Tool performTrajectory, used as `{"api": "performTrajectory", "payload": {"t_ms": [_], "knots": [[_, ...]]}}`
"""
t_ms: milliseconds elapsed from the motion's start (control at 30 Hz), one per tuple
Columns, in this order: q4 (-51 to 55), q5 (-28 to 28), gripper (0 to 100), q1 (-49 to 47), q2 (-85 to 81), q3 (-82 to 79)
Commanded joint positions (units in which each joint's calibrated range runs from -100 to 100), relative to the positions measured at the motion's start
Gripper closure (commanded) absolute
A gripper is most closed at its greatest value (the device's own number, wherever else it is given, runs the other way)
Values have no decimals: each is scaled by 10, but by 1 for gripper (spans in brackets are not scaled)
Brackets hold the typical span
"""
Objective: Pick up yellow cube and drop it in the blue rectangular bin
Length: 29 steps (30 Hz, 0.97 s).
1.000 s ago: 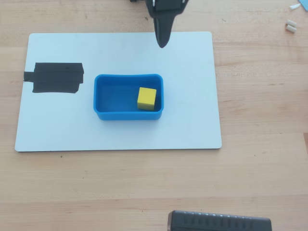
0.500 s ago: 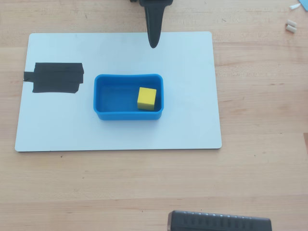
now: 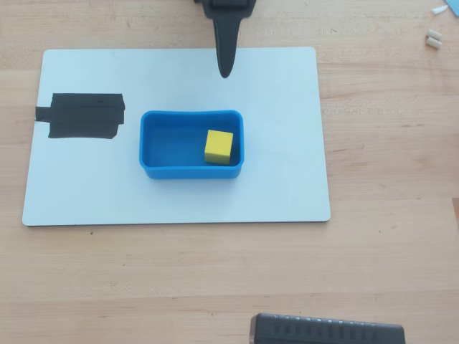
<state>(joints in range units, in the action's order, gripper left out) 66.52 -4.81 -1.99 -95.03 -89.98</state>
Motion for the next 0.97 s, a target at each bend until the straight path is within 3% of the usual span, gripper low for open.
{"api": "performTrajectory", "payload": {"t_ms": [0, 933], "knots": [[0, -1, 100, 10, -13, -20], [-5, -2, 100, 9, -13, -35]]}}
